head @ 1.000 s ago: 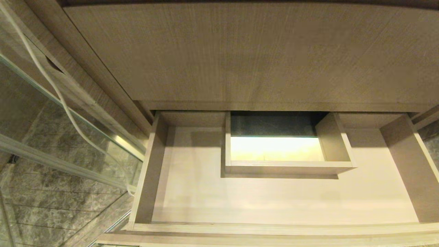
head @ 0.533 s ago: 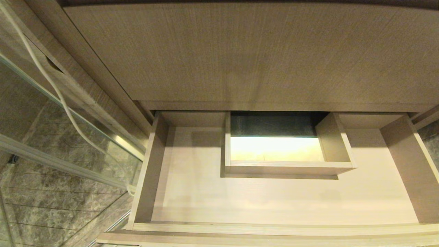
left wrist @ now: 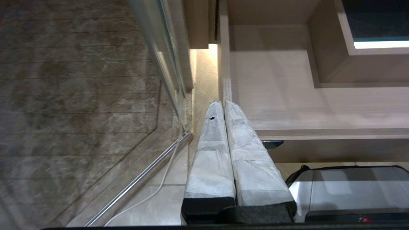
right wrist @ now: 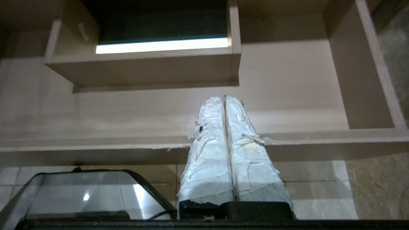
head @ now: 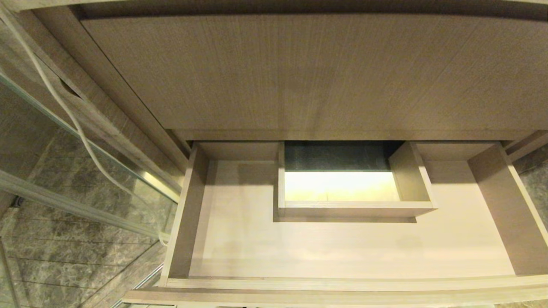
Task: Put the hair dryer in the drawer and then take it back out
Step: Pull open the drawer, then pick up the hairdryer
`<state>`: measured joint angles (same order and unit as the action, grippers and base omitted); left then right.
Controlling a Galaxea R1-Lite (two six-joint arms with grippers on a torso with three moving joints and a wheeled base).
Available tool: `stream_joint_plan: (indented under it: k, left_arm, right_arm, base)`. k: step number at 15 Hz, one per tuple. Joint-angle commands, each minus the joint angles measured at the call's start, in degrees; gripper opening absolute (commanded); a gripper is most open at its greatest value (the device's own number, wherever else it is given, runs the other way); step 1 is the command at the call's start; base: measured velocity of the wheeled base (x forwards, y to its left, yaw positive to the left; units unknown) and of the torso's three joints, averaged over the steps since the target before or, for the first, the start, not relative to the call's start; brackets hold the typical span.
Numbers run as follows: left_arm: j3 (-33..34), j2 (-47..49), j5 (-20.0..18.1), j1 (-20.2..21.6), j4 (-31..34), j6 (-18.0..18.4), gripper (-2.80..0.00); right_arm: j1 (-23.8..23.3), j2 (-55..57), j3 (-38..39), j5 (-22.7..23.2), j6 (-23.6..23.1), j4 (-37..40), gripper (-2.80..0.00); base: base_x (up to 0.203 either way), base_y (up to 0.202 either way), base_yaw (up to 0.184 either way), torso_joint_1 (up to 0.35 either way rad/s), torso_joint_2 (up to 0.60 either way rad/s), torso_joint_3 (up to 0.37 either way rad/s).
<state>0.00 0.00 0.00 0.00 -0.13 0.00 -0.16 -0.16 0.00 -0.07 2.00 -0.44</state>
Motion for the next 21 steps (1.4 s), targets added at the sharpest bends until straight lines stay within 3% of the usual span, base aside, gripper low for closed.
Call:
stream_joint_plan:
  k: [1, 8, 14, 21]
  left_arm:
    - [0.08, -0.08, 0.00, 0.00, 0.05, 0.00, -2.80]
    - [0.01, -0.08, 0.00, 0.00, 0.05, 0.00, -2.80]
    - [0.00, 0.00, 0.00, 0.00, 0.05, 0.00, -2.80]
    - [0.00, -0.09, 0.00, 0.00, 0.05, 0.00, -2.80]
  right_arm:
    - [-0.02, 0.07, 0.09, -0.01, 0.02, 0.00, -2.80]
    - [0.07, 0.07, 0.09, -0.28, -0.07, 0.09, -2.80]
    - [0.07, 0.07, 0.09, -0.26, -0.25, 0.09, -2.80]
    - [0.02, 0.07, 0.09, -0.19, 0.11, 0.01, -2.80]
  base:
    - [0.000, 0.000, 0.000, 0.246, -0.44, -0.187]
    - [0.000, 0.000, 0.000, 0.156, -0.47, -0.211]
    - [0.004, -0.017, 0.151, 0.385, -0.50, -0.234]
    - [0.003, -0.004, 0.067, 0.063, -0.10, -0.046]
